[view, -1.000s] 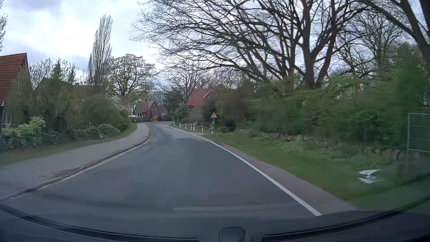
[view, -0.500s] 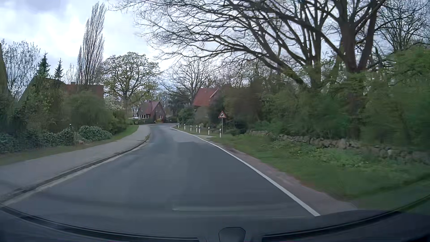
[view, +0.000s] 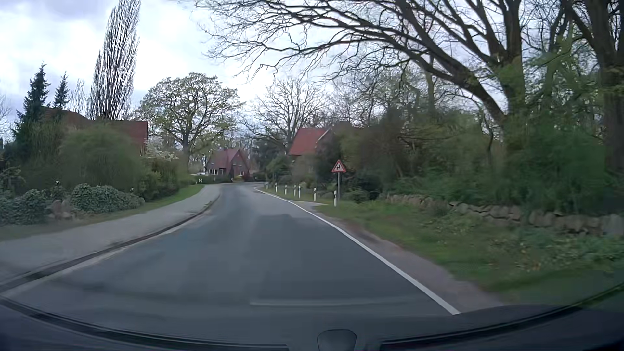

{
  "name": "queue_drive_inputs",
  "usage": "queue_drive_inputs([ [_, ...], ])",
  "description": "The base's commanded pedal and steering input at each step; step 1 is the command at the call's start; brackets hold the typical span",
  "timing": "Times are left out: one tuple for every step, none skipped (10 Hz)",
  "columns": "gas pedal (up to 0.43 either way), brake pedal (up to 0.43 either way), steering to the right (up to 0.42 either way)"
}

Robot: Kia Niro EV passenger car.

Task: Follow the waypoints while adhering to traffic rules and regulations

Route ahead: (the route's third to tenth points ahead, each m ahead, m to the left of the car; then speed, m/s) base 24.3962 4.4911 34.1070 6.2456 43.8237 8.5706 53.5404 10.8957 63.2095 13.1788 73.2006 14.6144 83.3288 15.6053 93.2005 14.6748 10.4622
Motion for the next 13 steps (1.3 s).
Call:
queue_drive_inputs([
  [0.047,0.000,-0.025],
  [0.059,0.000,-0.025],
  [0.059,0.000,-0.025],
  [0.059,0.000,-0.025],
  [0.059,0.000,-0.025],
  [0.059,0.000,-0.025],
  [0.059,0.000,-0.025],
  [0.059,0.000,-0.025],
  [0.059,0.000,-0.025],
  [0.059,0.000,-0.025],
  [0.059,0.000,-0.025],
  [0.067,0.000,-0.025],
  [0.067,0.000,-0.025],
])
